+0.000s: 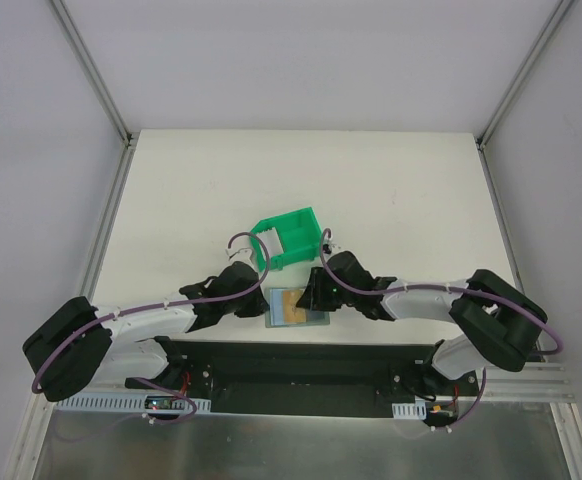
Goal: Put the credit cards into the card holder
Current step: Insert the credit card into the card holder.
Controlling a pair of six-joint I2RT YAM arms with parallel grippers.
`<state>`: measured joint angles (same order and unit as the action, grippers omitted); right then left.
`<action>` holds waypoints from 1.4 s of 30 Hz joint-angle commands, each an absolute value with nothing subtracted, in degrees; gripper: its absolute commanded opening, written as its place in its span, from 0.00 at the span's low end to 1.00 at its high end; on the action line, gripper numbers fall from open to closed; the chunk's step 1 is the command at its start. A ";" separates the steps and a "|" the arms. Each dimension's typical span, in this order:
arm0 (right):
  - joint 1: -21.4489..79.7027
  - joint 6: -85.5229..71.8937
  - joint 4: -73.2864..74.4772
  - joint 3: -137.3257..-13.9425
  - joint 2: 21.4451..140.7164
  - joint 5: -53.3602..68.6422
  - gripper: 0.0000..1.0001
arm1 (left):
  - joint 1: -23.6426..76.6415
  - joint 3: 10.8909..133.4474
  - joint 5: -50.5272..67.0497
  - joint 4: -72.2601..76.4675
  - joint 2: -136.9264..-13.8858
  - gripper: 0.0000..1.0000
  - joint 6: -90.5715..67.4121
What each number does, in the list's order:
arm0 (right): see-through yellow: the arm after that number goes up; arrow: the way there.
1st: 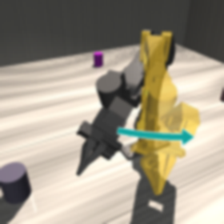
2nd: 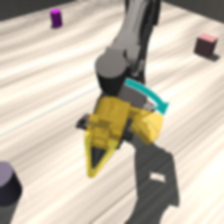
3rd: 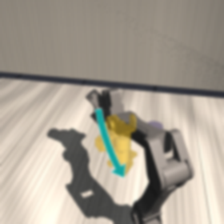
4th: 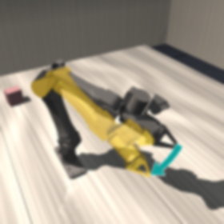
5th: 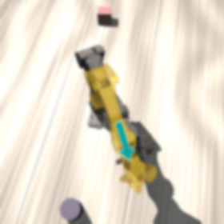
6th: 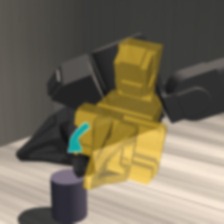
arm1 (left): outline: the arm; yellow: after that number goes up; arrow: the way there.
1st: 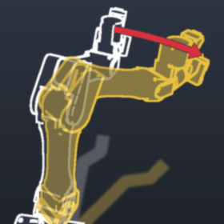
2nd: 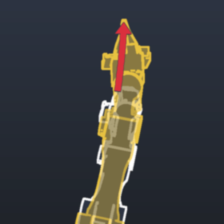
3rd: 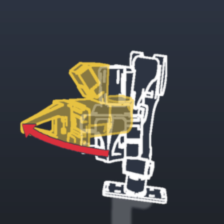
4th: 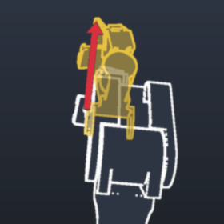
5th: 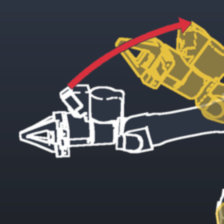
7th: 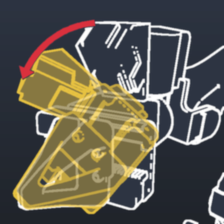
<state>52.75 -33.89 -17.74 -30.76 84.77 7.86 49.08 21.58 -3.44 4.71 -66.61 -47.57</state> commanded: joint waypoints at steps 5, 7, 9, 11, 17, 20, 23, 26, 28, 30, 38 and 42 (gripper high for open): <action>53.26 -32.17 -15.12 -35.50 87.88 11.86 0.35 | 49.22 21.53 -3.08 4.48 -65.83 0.00 -47.64; 53.52 -31.99 -15.12 -36.21 88.50 12.30 0.34 | 49.22 21.53 -2.81 4.57 -65.66 0.00 -47.55; 53.61 -31.82 -15.03 -37.08 88.77 12.92 0.32 | 49.13 21.45 -2.73 4.57 -65.65 0.00 -47.64; 53.96 -31.56 -14.77 -37.88 88.94 13.44 0.32 | 49.13 21.45 -2.81 4.57 -65.48 0.00 -47.72; 55.11 -30.15 -13.27 -40.95 90.35 15.29 0.31 | 49.13 21.88 -2.55 4.57 -65.21 0.00 -47.55; 55.46 -29.88 -13.10 -42.01 91.31 15.91 0.30 | 49.22 22.06 -2.46 4.57 -65.21 0.00 -47.46; 55.63 -29.71 -12.75 -42.63 91.84 16.17 0.30 | 49.22 21.97 -2.29 4.48 -64.95 0.00 -47.37; 55.63 -28.83 -11.61 -42.80 91.32 14.86 0.30 | 49.22 21.80 -2.29 4.40 -64.69 0.00 -47.37; 55.63 -27.78 -9.42 -43.33 89.92 12.93 0.31 | 49.22 21.53 -2.46 4.40 -64.16 0.00 -47.55; 55.55 -26.64 -5.64 -44.03 87.99 9.60 0.33 | 49.13 21.27 -2.64 4.48 -63.46 0.00 -47.55; 55.55 -22.41 7.72 -45.87 82.26 -2.37 0.38 | 49.13 21.36 -2.55 2.82 -58.45 0.00 -46.93; 55.55 -22.06 13.88 -47.46 83.23 -5.00 0.34 | 49.22 21.71 -2.37 2.20 -56.95 0.00 -46.50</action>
